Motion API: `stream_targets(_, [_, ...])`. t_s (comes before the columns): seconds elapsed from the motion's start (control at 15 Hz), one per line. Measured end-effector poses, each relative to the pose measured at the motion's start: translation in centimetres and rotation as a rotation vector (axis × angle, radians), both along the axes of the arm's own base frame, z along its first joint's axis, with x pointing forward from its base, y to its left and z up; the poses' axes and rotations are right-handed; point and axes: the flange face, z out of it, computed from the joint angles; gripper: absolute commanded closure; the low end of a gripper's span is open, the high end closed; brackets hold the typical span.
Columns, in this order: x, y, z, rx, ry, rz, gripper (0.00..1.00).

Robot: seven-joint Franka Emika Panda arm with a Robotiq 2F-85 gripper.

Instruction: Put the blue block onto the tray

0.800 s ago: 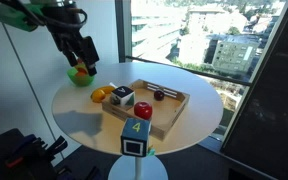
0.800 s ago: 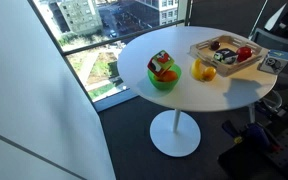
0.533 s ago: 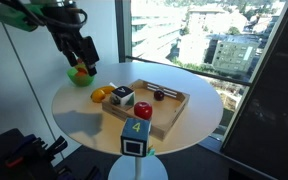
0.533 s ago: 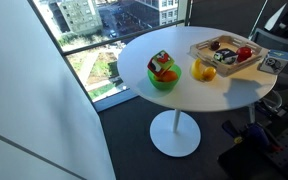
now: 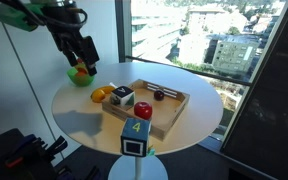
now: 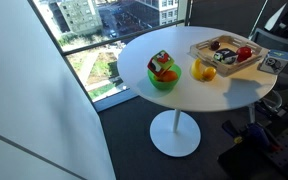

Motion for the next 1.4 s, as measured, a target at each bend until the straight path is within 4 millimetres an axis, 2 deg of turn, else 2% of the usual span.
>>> stream_targets(0.47, [1.1,-0.9,0.3,0.005,0.008,-0.023,0.00])
stream_targets(1.4, [4.7,-7.1,0.9,0.012,0.108,-0.120,0.00])
